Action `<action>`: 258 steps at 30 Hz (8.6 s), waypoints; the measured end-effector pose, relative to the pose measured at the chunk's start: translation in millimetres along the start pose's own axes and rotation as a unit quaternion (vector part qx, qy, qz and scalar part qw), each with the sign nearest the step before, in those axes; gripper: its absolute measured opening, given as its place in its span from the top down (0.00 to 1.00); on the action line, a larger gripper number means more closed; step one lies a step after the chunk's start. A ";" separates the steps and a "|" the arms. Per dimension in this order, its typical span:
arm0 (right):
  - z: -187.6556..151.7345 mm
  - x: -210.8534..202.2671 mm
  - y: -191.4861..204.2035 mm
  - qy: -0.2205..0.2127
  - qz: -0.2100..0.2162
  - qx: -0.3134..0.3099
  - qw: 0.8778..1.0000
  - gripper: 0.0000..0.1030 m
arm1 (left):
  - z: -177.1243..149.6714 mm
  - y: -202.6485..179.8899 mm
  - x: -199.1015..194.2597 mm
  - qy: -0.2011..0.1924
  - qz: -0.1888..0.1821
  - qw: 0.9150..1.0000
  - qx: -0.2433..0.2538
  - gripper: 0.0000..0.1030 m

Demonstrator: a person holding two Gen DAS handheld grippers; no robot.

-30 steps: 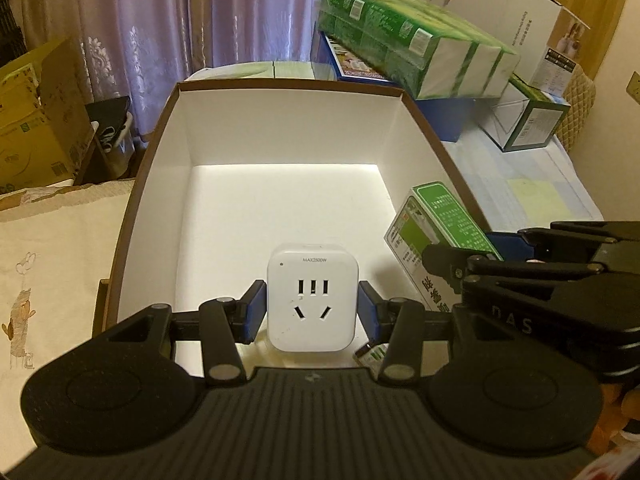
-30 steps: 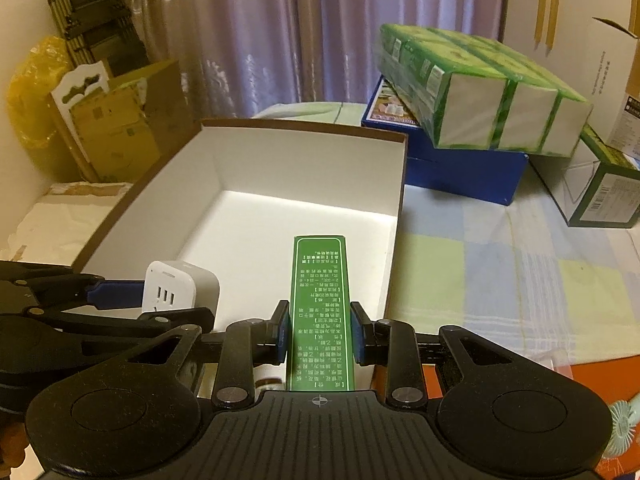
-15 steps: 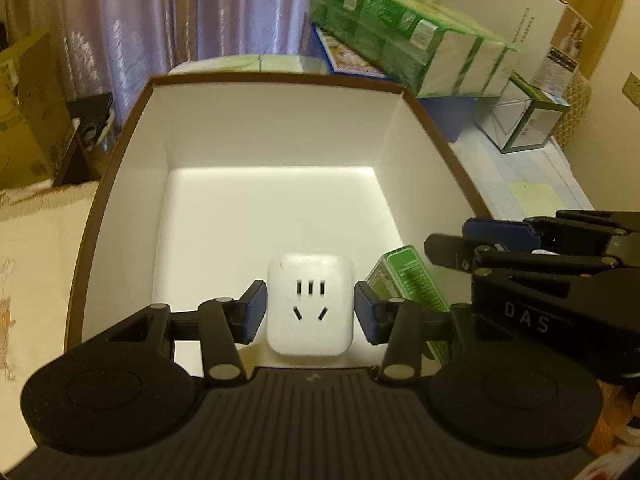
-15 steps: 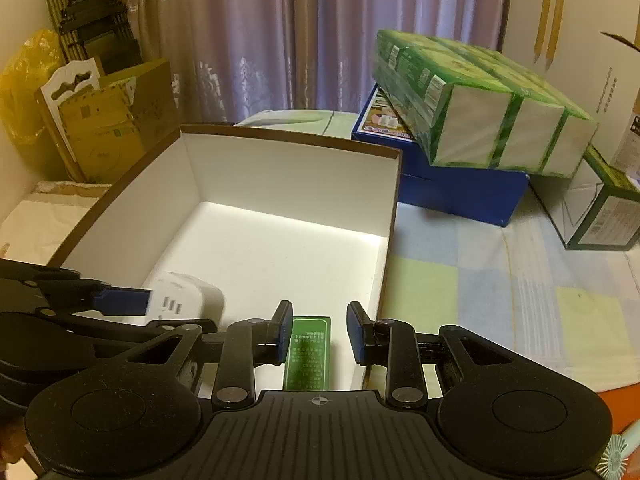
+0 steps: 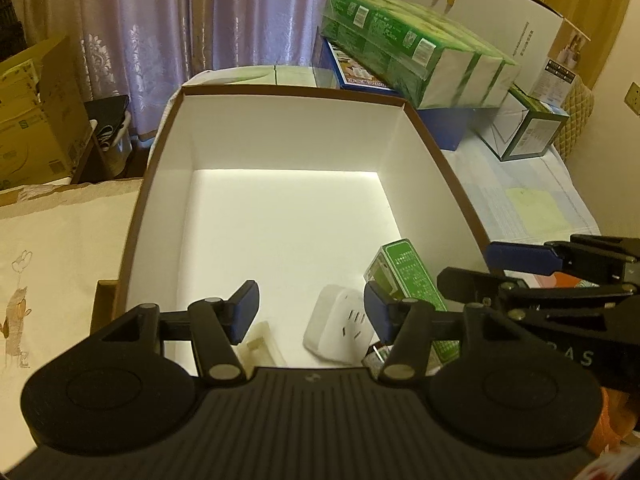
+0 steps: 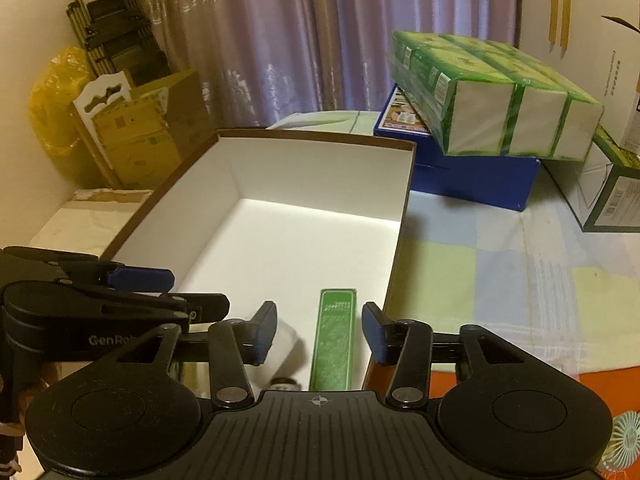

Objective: Organize rigid objects
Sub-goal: 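Open both tools to drop the socket cube and green box inside, then withdraw both tools from the box back toward the table items, then grasp the white squeeze tube with the left tool while the right tool grasps the white pill bottle, then lift the tube and pill bottle off the mat with both tools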

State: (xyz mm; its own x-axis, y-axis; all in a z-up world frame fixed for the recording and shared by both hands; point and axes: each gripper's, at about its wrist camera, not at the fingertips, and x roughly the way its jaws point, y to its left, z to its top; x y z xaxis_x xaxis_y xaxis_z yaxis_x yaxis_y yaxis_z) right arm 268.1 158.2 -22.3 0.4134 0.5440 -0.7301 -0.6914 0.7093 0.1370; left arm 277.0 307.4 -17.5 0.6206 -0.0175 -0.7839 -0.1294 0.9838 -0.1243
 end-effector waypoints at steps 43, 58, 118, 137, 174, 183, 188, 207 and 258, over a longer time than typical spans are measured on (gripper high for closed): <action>-71.3 -116.1 -17.8 -0.018 0.019 0.029 0.999 0.36 | -73.4 -76.9 -92.3 -0.018 -0.022 1.000 0.003 0.44; -93.8 -139.3 -60.1 -0.004 0.016 0.040 0.999 0.36 | -84.9 -126.2 -87.6 -0.005 -0.033 0.999 0.019 0.44; -140.8 -93.4 -213.4 0.060 -0.060 0.138 0.987 0.37 | -54.4 -235.0 92.2 0.115 -0.036 0.986 0.116 0.44; -136.8 -48.9 -211.3 0.071 -0.048 0.101 0.991 0.63 | -77.2 -227.4 84.9 0.141 -0.043 0.988 0.056 0.47; -186.0 -98.3 -221.0 0.083 -0.040 0.091 0.992 0.67 | -111.3 -276.8 84.8 0.121 -0.051 0.980 0.148 0.56; -184.2 -88.7 -211.9 0.074 -0.054 0.050 0.995 0.67 | -110.8 -281.0 86.3 0.109 -0.038 0.980 0.161 0.64; -184.2 -84.4 -206.5 0.076 -0.066 0.026 0.995 0.67 | -111.6 -279.9 84.8 0.109 -0.041 0.980 0.159 0.68; -191.8 -83.3 -198.9 0.062 -0.074 -0.004 0.995 0.77 | -124.6 -279.6 73.7 0.111 -0.046 0.979 0.165 0.68; -174.0 -123.5 -173.9 0.032 -0.032 0.020 0.999 0.77 | -113.6 -251.3 0.9 0.036 -0.072 0.990 0.113 0.69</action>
State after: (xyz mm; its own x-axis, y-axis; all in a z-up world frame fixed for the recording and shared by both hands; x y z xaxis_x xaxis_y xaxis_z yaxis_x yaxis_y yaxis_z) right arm 234.2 -110.3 -72.4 0.4166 0.4685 -0.7791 -0.6396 0.7601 0.1151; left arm 222.2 39.9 -56.0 0.5627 -0.1647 -0.8101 0.1378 0.9849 -0.1046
